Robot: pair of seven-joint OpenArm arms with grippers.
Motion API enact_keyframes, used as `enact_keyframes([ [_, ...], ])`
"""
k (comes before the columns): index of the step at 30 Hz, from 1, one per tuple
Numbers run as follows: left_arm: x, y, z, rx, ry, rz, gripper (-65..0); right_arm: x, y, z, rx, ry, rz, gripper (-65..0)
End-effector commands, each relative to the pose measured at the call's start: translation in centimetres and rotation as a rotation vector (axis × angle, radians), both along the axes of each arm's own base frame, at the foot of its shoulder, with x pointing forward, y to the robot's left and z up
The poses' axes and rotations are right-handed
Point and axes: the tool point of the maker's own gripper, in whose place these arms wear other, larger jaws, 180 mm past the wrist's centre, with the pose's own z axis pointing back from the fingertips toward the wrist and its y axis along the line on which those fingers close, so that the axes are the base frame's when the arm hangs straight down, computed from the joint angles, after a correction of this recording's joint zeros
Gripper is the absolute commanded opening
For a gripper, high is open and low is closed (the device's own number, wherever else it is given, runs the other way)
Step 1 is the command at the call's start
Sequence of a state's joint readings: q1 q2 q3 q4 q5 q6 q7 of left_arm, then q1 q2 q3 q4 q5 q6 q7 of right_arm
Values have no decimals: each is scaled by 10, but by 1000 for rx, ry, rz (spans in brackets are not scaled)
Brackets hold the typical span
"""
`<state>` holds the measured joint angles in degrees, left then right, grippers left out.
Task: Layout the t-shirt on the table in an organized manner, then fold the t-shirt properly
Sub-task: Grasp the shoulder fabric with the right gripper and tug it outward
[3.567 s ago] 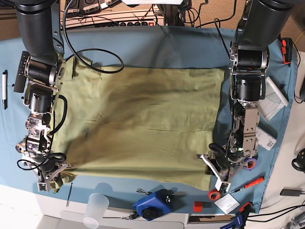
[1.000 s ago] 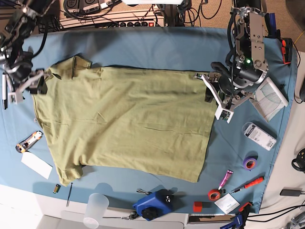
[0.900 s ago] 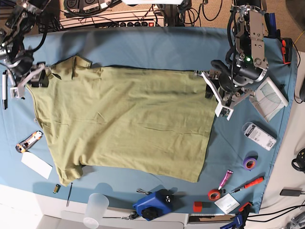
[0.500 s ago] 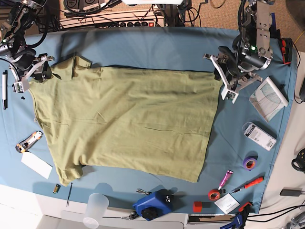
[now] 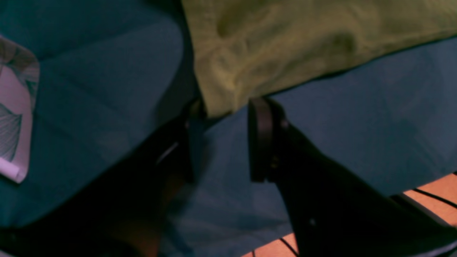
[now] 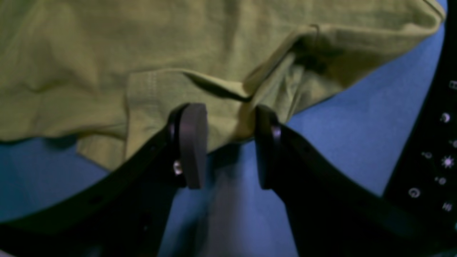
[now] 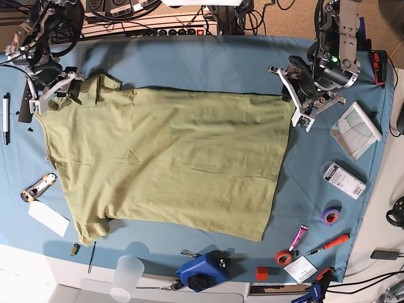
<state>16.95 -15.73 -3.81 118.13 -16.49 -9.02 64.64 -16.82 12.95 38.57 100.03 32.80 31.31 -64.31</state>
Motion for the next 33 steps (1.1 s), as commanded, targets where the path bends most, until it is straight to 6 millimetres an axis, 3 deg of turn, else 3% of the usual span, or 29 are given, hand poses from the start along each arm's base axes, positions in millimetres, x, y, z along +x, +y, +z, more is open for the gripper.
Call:
enact_keyframes([
  [1,6,-1,9,-4,-37,-5,-453,9,-6,12,-23,-54,-8,-427],
  [10,8,-1,10,-9,-51,-5,-453,5,-10,3,-39,-48,-96,-441],
  [16,8,-1,10,-8,-51,-5,-453,4,-11,2,-45,-37,-96,-650],
  [30,8,-1,10,-9,-51,-5,-452,4,-1,2,-40,-36,-20,-650],
  [33,8,-1,10,-9,-51,-4,-452,-2,11,-2,-6,7,58,-515],
])
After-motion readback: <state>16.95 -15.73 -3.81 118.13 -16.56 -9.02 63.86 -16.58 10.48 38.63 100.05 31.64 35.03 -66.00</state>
